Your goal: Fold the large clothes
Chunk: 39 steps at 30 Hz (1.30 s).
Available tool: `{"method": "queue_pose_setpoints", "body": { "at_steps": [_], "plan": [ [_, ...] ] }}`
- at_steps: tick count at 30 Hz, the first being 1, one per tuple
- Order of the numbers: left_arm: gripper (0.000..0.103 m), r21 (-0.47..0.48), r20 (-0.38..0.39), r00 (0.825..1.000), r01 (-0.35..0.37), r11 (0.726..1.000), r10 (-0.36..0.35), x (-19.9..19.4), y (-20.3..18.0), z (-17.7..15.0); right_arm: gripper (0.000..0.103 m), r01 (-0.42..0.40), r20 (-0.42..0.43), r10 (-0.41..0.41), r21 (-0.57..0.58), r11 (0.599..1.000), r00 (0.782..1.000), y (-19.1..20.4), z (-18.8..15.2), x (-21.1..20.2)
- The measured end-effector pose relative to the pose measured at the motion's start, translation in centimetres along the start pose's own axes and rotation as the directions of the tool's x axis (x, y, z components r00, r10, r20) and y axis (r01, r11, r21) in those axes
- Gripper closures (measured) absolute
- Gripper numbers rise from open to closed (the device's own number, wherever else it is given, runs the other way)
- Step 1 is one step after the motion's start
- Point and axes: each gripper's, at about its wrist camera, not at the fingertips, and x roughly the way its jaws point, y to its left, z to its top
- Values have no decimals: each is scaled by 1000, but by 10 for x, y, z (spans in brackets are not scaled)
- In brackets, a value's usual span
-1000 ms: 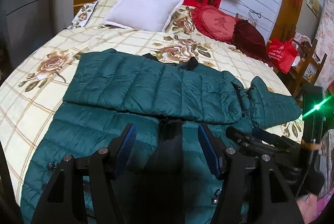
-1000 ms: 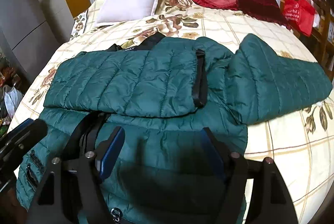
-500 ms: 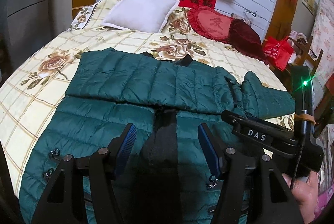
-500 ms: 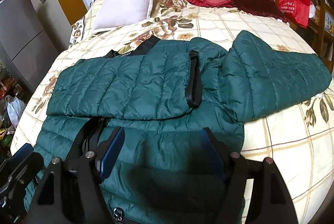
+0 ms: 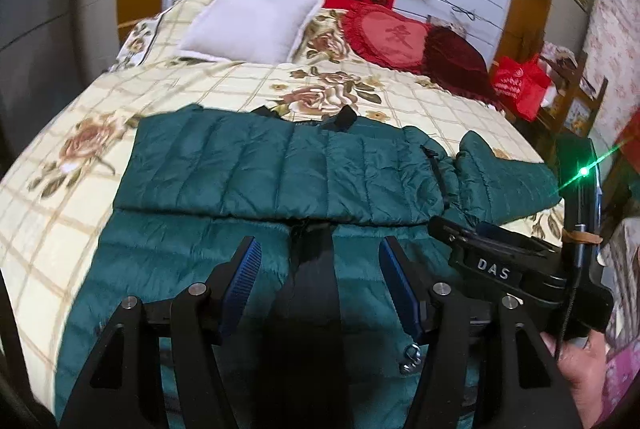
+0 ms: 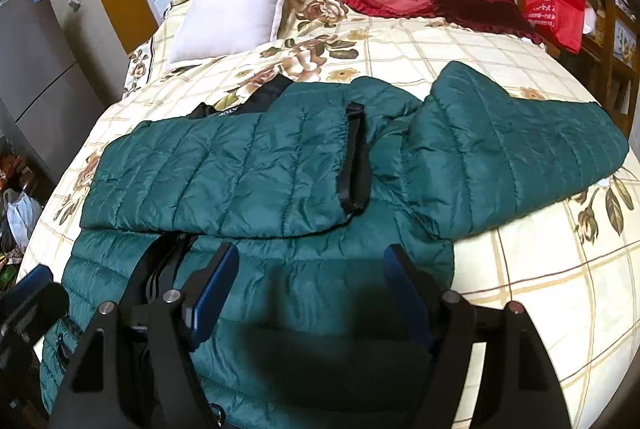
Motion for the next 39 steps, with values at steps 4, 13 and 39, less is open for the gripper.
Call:
{"method": "queue_pose_setpoints", "body": {
  "at_steps": [4, 13, 39],
  "plan": [
    [29, 39, -14, 1000, 9, 999, -8, 13, 6, 6, 24, -5, 2, 5, -2, 1000, 1000, -2, 2, 2],
    [29, 108, 23, 1000, 6, 994, -8, 35, 19, 9, 23, 26, 57, -26, -5, 1000, 998, -11, 9, 2],
    [29, 42, -9, 1000, -16, 999, 17, 53, 64, 16, 22, 38, 87, -38, -3, 999, 995, -7, -3, 9]
  ]
}}
